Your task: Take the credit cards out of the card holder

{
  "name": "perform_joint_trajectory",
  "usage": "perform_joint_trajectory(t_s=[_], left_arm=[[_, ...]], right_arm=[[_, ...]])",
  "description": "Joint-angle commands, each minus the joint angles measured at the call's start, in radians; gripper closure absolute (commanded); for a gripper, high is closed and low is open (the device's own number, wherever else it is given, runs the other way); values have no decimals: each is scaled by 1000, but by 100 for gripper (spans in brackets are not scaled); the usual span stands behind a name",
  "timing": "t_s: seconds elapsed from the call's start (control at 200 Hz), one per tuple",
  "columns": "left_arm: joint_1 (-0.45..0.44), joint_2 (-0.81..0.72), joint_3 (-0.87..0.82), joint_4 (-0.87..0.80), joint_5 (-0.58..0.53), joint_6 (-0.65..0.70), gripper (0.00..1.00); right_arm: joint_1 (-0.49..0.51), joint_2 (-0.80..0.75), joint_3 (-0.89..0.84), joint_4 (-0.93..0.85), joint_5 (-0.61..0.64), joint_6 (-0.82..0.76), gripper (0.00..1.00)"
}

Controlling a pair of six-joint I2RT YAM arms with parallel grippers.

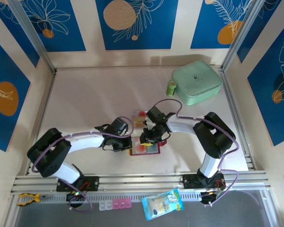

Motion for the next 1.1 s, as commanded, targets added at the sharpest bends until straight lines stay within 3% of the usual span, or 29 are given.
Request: perform_joint_trajectory(t_s=[0.0,0.3,0.58,1.095], left_arm=[[9,11,-18,-53,-11,-5,98],[9,-53,84,-138,-31,24,99],[-15,30,164,-129,6,42,99],[-18,90,97,-70,17,26,100]], right_arm=[[-8,-29,23,-60,28,-28,75],[-13,-103,-6,-39,-24,7,76],[-35,-107,-44,-16,-31,38,76],[-36,-41,-47,26,-70,42,75]])
